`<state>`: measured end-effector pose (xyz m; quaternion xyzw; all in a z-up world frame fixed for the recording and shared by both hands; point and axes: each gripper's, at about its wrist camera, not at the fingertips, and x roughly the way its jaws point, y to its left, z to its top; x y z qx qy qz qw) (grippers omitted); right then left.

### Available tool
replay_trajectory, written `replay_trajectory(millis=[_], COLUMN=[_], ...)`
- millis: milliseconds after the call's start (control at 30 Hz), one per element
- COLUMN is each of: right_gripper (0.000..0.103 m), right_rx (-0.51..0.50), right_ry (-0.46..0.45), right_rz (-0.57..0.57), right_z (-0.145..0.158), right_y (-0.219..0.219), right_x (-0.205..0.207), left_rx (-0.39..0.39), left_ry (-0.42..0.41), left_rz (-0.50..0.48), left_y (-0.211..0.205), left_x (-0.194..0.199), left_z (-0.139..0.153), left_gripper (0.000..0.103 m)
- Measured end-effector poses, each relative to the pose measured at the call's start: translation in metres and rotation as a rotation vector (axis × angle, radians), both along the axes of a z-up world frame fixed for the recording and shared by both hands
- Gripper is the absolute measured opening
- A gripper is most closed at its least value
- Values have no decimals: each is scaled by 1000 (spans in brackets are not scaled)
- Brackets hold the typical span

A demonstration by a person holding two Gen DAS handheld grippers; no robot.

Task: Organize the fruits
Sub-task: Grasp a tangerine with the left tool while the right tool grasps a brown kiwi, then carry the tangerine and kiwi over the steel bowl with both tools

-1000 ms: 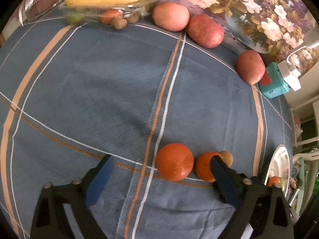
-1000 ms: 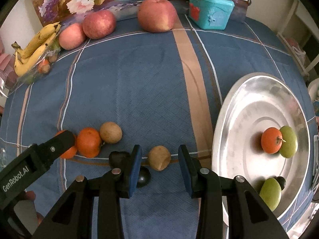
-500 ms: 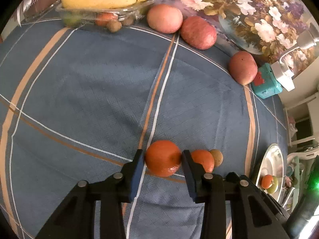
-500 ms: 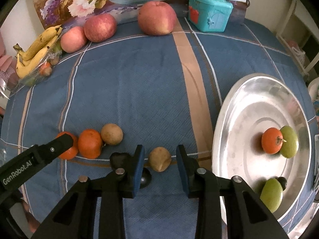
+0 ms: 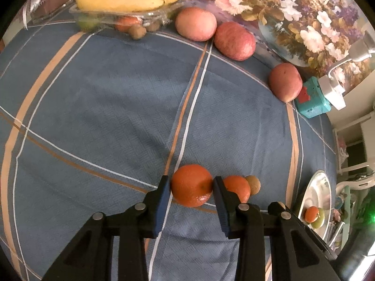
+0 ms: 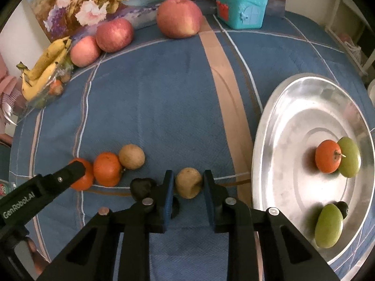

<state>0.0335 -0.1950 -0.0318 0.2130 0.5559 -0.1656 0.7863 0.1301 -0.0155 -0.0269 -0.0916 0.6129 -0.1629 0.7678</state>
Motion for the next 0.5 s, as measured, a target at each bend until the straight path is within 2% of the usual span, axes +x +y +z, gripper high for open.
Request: replay_trajectory(millis=[333, 500], right_gripper=[26, 26], right_rx=[20, 7], right_ry=[-78, -103], right_rz=[-17, -18], right_z=[31, 45], right_y=[-4, -3], right_x=[-7, -7], left_rx=[-62, -76], left_ry=[-82, -103], left_rz=[19, 21], left_y=[10, 12], left_x=[-2, -5], left_z=[42, 54], left_gripper=[39, 39])
